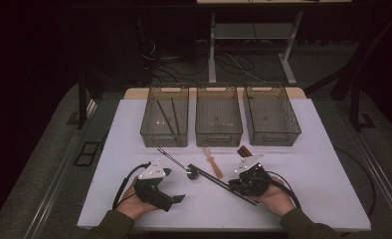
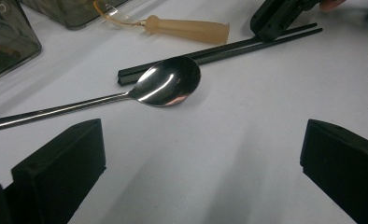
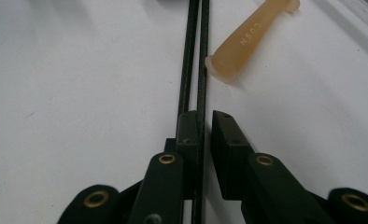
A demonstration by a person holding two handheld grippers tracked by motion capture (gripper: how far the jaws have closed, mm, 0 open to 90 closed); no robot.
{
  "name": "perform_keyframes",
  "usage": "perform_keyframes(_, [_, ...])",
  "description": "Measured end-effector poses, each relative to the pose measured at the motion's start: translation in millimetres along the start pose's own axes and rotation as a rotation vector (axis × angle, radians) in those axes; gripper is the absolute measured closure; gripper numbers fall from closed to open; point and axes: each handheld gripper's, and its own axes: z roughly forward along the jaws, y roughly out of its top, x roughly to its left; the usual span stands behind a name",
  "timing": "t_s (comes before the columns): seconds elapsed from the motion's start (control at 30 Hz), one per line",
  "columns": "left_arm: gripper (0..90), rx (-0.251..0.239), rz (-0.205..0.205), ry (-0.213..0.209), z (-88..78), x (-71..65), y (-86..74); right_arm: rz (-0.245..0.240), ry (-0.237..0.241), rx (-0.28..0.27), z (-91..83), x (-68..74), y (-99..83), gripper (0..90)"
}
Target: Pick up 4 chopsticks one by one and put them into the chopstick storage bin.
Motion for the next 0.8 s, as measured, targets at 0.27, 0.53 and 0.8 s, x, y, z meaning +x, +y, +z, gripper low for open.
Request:
perform_keyframes(0.27, [0.0,0.003,0.003,0.0,-0.1,-0.2,0.0,-0.05,-0.057,-0.002,0.5,10.1,-2.0,84.5])
perform_keyframes(0.53, [0.0,0.004,0.005,-0.001,0.0,-0.2,0.0,-0.037,-0.072,-0.012,0.7,12.3,-3.2,85.1])
perform_keyframes(0.8, [0.0,0.001,0.002,0.0,-0.1,-0.4,0.1,-0.022,-0.087,-0.019,0.8,14.3,-3.9,85.5])
